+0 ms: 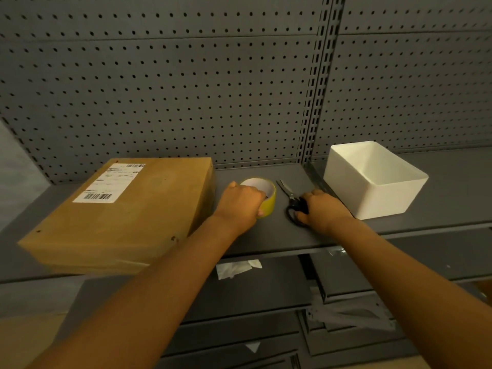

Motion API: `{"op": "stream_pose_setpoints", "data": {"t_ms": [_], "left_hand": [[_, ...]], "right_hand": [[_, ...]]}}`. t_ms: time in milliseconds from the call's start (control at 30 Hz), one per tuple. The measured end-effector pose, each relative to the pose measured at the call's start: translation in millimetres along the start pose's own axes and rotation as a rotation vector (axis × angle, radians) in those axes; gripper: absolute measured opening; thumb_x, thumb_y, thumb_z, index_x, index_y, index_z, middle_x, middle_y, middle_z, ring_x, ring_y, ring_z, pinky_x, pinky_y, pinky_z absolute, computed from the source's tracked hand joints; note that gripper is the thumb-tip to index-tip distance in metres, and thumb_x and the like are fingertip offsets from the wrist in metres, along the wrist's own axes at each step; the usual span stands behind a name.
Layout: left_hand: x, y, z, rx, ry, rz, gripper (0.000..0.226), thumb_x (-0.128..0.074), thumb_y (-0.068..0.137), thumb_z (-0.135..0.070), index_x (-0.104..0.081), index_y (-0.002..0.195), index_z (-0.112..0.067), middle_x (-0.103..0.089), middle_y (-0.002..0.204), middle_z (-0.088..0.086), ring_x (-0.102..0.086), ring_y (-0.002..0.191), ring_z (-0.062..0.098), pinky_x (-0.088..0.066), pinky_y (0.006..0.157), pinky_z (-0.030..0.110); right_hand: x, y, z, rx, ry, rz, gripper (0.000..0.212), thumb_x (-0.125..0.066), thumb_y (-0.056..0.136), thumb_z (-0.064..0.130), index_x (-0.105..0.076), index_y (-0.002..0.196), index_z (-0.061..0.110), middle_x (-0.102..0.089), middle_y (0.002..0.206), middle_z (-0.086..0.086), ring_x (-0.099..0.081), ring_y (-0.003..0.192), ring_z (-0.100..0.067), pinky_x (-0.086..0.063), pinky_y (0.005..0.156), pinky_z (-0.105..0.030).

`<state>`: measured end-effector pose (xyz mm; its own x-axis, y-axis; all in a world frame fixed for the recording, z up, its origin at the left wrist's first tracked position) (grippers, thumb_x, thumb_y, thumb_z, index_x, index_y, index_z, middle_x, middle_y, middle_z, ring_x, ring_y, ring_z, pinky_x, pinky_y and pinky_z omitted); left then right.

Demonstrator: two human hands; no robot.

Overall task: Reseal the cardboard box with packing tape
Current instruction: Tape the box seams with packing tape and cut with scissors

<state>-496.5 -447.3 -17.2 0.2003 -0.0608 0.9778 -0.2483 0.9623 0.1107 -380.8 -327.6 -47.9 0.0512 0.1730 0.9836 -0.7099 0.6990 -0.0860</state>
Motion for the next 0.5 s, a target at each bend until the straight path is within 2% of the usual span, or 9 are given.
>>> {"op": "stream_pose_setpoints", "data": {"t_ms": [267, 367, 500], "left_hand": [[-6.6, 2.9, -3.0, 0.095, -0.048, 0.038, 0.028, -0.052, 0.096, -0.016, -0.057, 0.123, -0.019, -0.062, 0.118, 0.009, -0.053, 0.112, 0.031, -0.036, 0.095, 0.034], [-5.0, 2.6, -4.5, 0.094, -0.085, 0.047, 0.031, -0.053, 0.094, -0.017, -0.055, 0.126, -0.018, -0.061, 0.119, 0.010, -0.054, 0.111, 0.031, -0.038, 0.095, 0.035], [5.3, -2.0, 0.0, 0.139, -0.194, -0.002, 0.033, -0.053, 0.093, -0.025, -0.052, 0.124, -0.012, -0.057, 0.121, 0.012, -0.054, 0.105, 0.029, -0.044, 0.082, 0.036]], "right_hand": [[-5.8, 4.0, 2.1, 0.027, -0.013, -0.017, 0.049, -0.054, 0.093, 0.040, -0.048, 0.132, 0.010, -0.050, 0.128, -0.012, -0.055, 0.112, -0.028, -0.047, 0.093, -0.036], [-3.1, 6.5, 5.3, 0.050, -0.008, 0.011, 0.049, -0.053, 0.094, 0.039, -0.047, 0.132, 0.010, -0.050, 0.128, -0.012, -0.054, 0.113, -0.029, -0.046, 0.094, -0.037], [5.3, 8.6, 7.1, 0.046, -0.007, 0.029, 0.048, -0.048, 0.096, 0.043, -0.051, 0.129, 0.008, -0.051, 0.125, -0.015, -0.053, 0.112, -0.031, -0.045, 0.095, -0.038]]}}
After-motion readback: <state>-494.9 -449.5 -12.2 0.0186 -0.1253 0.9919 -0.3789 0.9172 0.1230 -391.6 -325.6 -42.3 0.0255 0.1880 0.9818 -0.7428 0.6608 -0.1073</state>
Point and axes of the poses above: each hand's wrist, its own y-axis towards the middle knuckle, its own x-axis out of the back of the hand, z = x × y, the point moved 5 cm from there along y, towards the middle knuckle
